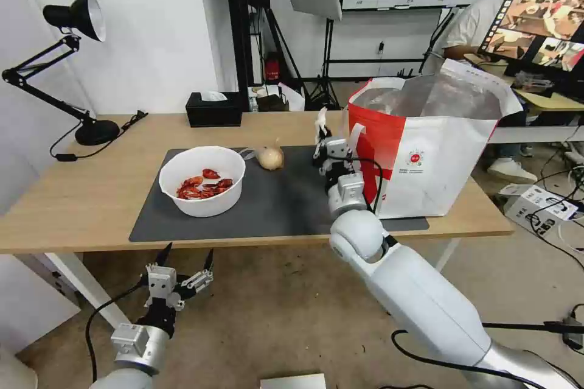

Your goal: Pick up the trash from the table and place it into the takeout bag.

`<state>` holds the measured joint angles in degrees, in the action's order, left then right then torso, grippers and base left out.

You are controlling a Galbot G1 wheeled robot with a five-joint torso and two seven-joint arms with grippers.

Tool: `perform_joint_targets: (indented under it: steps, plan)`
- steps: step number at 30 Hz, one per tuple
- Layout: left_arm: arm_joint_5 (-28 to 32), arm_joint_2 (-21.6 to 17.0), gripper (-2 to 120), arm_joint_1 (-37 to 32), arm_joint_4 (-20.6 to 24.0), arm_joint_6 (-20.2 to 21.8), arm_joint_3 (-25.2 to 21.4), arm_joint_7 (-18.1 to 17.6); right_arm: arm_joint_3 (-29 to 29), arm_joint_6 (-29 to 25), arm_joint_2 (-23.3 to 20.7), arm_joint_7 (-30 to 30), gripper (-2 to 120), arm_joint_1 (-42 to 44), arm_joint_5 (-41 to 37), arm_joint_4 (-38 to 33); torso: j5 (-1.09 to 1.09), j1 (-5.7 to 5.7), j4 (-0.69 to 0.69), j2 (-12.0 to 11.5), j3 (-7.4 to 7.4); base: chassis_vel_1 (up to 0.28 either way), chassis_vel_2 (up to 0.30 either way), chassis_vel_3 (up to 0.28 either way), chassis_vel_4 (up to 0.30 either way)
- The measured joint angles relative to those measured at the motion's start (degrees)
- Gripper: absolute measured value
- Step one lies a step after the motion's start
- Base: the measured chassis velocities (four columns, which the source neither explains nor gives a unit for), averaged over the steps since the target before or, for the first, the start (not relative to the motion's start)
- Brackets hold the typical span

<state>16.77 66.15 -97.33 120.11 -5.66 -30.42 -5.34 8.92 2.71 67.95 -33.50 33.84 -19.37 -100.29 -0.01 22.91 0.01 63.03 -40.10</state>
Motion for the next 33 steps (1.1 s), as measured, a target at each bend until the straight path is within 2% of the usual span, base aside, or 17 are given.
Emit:
perform_joint_targets:
  steps: [5, 8, 12, 21, 24, 25, 27, 28, 31, 33]
  plan:
    - [0.32, 0.07, 100, 0.06, 0.44, 0.27, -0.34, -0.07, -1.35, 0.78, -1.25, -2.65, 0, -3.73, -0.78, -1.58, 0.0, 0.01, 0.0, 0.0, 0.0, 0.0, 0.0, 0.0, 0.0]
    - [0.24, 0.41, 100, -0.25, 0.45, 0.28, -0.4, -0.06, -2.0, 5.48, -3.37, -8.94, 0, -7.66, -8.45, -3.4, 0.01, 0.01, -0.01, 0.0, 0.0, 0.0, 0.0, 0.0, 0.0]
    - [0.14, 0.58, 100, -0.31, 0.22, 0.29, -0.44, -0.05, -2.82, 8.47, -5.44, -13.29, 0, -10.2, -14.0, -3.3, 0.01, 0.01, -0.01, 0.0, 0.0, 0.0, 0.0, 0.0, 0.0]
    - [0.13, 0.47, 100, -0.58, -0.07, 0.11, -0.57, -0.04, -3.68, 12.51, -8.27, -15.79, 3, -11.3, -18.38, -2.44, 0.01, 0.01, -0.01, 0.0, 0.0, 0.0, 0.0, 0.0, 0.0]
    - [0.13, 0.44, 100, -0.79, -0.07, 0.06, -0.57, -0.03, -3.73, 13.88, -8.5, -15.85, 16, -10.87, -18.96, -2.54, 0.01, 0.01, -0.01, 0.0, 0.0, 0.0, 0.0, 0.0, 0.0]
    - [0.13, 0.44, 100, -0.79, -0.07, 0.06, -0.57, -0.03, -3.73, 13.88, -8.5, -15.85, 16, -10.87, -18.96, -2.54, 0.01, 0.01, -0.01, 0.0, 0.0, 0.0, 0.0, 0.0, 0.0]
    - [0.13, 0.35, 100, -1.03, 0.24, 0.04, -0.62, -0.01, -3.88, 14.49, -8.66, -15.84, 27, -10.77, -19.33, -2.62, 0.01, 0.01, -0.01, 0.0, 0.0, 0.0, 0.0, 0.0, 0.0]
    - [0.13, 0.35, 100, -1.03, 0.24, 0.04, -0.62, -0.01, -3.88, 14.49, -8.66, -15.84, 27, -10.77, -19.33, -2.62, 0.01, 0.01, -0.01, 0.0, 0.0, 0.0, 0.0, 0.0, 0.0]
    - [0.18, 0.14, 100, -1.29, 0.64, 0.02, -1.04, 0.0, -3.94, 14.87, -8.83, -15.78, 42, -10.79, -19.56, -2.61, 0.01, 0.01, -0.01, 0.0, 0.0, 0.0, 0.0, 0.0, 0.0]
    - [0.2, 0.12, 100, -1.34, 0.75, 0.02, -1.11, 0.0, -3.94, 14.92, -8.84, -15.74, 45, -10.8, -19.77, -2.61, 0.01, 0.01, -0.01, 0.0, 0.0, 0.0, 0.0, 0.0, 0.0]
